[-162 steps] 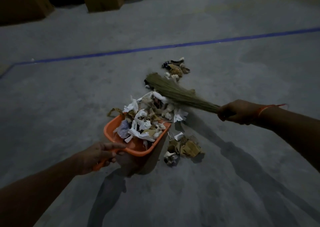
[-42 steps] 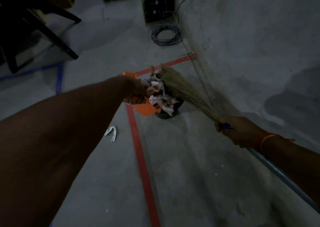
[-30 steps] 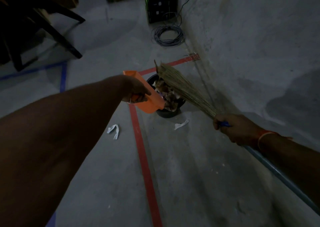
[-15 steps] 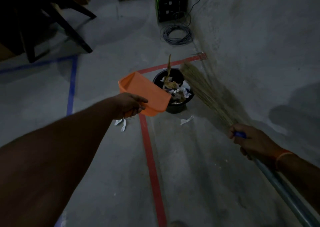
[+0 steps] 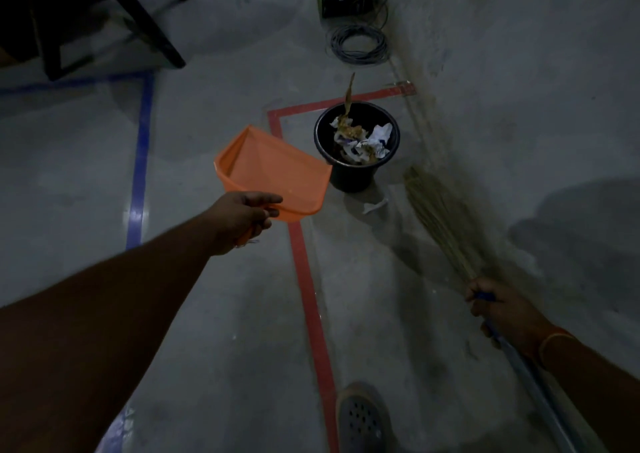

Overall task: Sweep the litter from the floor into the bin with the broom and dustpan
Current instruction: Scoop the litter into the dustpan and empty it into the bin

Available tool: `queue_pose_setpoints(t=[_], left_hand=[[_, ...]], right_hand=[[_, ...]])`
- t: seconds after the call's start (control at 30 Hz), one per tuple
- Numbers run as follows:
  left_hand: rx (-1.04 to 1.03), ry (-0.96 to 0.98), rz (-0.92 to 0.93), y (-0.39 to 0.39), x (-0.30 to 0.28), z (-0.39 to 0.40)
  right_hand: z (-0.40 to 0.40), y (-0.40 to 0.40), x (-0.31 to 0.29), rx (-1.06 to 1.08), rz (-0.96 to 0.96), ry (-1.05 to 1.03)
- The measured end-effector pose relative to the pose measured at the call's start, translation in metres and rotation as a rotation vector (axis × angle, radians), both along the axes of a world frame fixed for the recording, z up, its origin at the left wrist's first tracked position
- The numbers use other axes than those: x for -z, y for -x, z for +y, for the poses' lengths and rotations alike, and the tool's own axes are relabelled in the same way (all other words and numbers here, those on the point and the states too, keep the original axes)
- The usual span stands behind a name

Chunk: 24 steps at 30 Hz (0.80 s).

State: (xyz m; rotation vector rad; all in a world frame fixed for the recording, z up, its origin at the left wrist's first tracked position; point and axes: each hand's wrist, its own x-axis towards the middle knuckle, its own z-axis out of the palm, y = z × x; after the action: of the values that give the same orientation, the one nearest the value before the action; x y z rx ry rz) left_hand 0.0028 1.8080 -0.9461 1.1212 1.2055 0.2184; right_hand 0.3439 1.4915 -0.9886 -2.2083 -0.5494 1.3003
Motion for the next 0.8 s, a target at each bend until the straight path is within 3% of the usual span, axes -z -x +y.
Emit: queue_pose_setpoints(t=[0.3,0.63,0.8], left_hand=[[-0.096,-0.046,0.004,0.090,0.028,-0.021],[-0.345,-0.096,0.035,0.215,0.084,-0.043],[-0.490,-0.091,0.032,0.270,0.101,-0.061]], right_hand=[[0.037,0.083,0.077,-0.066,0.004,0.160],[0.135,0.179,0.139,-0.511,-0.117,0.054],[0.172,0.221,0.140,-0.670,-0.164,0.012]])
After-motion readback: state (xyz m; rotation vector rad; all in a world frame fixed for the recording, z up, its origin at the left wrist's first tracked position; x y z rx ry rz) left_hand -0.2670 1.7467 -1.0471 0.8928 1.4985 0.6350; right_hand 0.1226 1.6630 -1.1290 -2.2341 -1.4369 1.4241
